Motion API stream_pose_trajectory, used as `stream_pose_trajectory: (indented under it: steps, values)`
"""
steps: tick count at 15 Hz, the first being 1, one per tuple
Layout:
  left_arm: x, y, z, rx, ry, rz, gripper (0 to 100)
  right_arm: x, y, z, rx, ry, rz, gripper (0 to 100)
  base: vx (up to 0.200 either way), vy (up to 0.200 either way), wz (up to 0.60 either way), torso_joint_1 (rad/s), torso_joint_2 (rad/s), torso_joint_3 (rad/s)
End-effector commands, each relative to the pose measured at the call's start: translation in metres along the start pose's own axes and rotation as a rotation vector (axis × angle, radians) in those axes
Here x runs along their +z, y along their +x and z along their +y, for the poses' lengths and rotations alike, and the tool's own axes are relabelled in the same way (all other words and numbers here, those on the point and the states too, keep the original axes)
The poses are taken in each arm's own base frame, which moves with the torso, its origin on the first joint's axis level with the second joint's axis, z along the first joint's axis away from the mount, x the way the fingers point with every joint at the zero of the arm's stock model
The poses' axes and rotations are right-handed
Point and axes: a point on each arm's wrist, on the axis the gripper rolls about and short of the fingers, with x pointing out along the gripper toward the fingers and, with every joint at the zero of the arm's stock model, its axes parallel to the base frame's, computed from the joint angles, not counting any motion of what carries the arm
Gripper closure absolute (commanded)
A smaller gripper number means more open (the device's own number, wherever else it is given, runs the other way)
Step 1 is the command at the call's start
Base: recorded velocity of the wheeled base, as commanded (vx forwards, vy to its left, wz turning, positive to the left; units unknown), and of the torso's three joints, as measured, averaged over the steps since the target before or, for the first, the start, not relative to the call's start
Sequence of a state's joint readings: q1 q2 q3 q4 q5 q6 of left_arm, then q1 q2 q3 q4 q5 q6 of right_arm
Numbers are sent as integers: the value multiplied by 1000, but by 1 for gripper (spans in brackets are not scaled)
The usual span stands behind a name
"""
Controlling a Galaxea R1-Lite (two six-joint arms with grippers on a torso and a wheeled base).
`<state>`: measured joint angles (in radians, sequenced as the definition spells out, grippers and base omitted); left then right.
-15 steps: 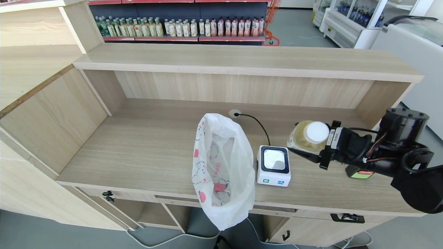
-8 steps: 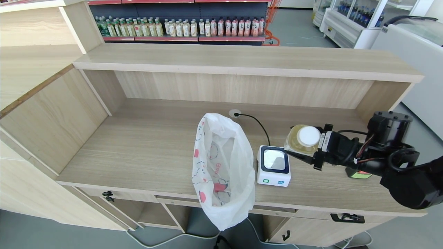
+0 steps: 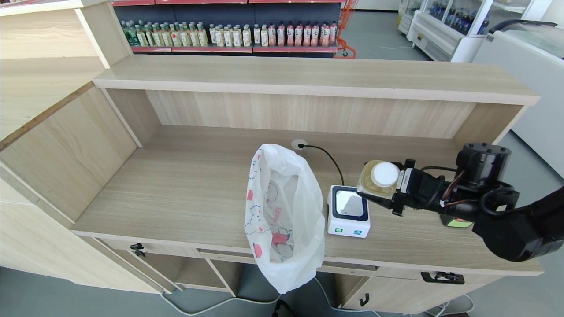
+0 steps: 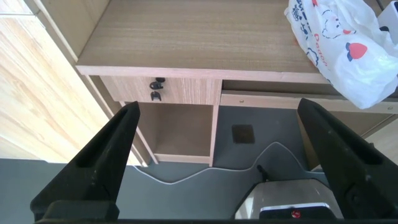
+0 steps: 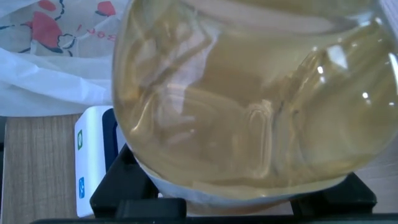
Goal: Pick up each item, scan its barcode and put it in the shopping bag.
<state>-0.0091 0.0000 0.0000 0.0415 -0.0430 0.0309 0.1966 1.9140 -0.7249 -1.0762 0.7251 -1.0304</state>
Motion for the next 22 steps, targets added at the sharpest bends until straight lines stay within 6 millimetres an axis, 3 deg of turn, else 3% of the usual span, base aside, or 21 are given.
stream_pose_trajectory:
  steps: [1,22]
  values:
    - [0,0,0,0,0,1,0,-2,5,1,7,1,-5,100,0,0,0,0,0,0]
    - [0,0,0,0,0,1,0,-13,35,3,31,-28,-53,100,0,0,0,0,0,0]
